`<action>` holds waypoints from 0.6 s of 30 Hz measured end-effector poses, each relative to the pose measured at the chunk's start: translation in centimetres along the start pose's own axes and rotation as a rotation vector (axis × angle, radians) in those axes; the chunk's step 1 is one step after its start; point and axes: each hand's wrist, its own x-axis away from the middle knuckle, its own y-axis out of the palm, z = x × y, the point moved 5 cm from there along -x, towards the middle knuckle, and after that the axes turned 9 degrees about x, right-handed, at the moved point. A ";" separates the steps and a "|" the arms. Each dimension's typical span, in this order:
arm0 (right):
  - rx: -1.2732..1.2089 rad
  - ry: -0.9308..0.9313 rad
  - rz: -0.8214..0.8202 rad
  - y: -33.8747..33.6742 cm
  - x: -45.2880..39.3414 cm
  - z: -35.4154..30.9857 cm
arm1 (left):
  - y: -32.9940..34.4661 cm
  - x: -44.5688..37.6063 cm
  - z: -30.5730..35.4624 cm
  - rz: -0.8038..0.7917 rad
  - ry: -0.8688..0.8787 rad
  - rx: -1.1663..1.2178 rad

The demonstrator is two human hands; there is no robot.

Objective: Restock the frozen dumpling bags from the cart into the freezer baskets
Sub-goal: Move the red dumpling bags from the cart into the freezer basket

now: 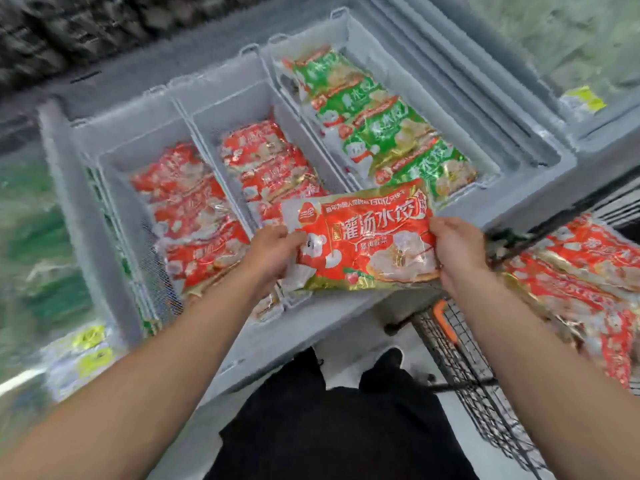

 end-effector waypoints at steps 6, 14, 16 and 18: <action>0.195 -0.093 -0.141 8.6 0.0 -4.1 | -6.5 -0.6 -2.1 0.163 -0.058 0.149; 0.407 -0.060 -0.340 16.4 -6.4 -5.7 | -8.0 -4.3 -3.3 0.387 -0.167 0.234; 0.469 -0.023 -0.398 17.8 -7.7 -5.4 | -7.4 -5.6 -3.8 0.407 -0.208 0.226; 0.561 -0.006 -0.458 18.6 -8.9 -4.9 | -6.4 -6.7 -4.1 0.448 -0.252 0.184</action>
